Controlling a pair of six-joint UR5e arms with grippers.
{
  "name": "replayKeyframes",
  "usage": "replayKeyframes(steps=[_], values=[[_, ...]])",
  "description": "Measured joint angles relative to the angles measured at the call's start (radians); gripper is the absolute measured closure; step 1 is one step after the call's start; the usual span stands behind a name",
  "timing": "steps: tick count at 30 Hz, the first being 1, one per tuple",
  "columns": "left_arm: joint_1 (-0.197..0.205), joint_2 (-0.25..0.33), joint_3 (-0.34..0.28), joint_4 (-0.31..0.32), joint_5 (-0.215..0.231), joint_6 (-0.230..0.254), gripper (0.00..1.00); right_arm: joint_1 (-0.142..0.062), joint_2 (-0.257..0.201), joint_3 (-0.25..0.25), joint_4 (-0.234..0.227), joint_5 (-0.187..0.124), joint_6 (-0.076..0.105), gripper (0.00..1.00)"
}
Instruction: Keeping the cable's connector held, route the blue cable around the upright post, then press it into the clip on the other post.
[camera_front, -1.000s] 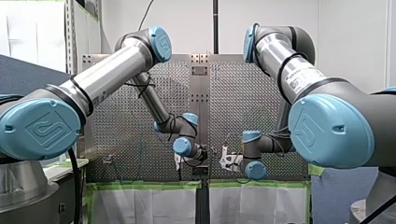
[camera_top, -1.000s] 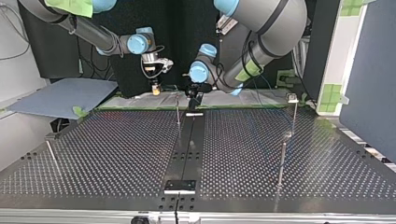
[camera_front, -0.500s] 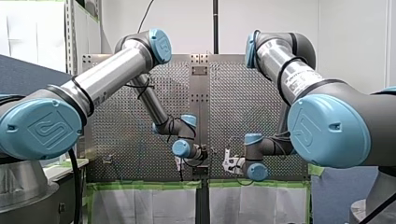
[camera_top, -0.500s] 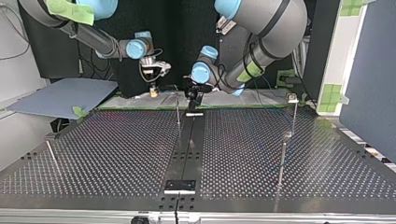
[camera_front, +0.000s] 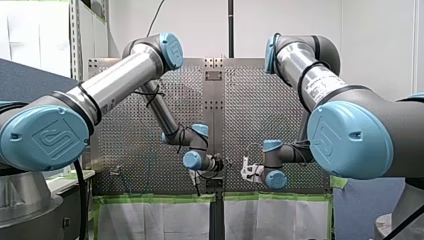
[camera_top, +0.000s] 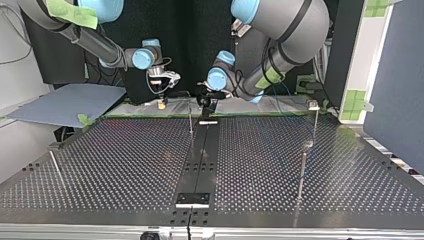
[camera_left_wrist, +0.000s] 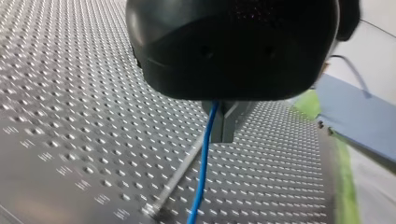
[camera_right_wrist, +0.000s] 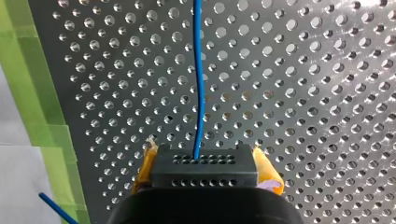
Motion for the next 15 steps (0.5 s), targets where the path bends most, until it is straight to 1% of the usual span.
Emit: replayKeyframes(steps=[3,5,10,15], values=[[0.003,-0.020,0.000,-0.005,0.002,-0.010,1.00,-0.003,0.000,-0.006,0.002,-0.001,0.001,1.00],[0.005,-0.026,0.000,0.005,0.005,-0.014,1.00,-0.006,0.000,-0.009,0.004,-0.002,0.001,1.00],[0.014,-0.030,0.003,0.035,0.014,-0.028,1.00,-0.013,0.001,-0.015,0.006,-0.003,0.004,1.00],[0.024,-0.030,0.017,0.044,0.021,-0.034,1.00,-0.022,0.001,-0.023,0.006,-0.012,0.005,1.00]])
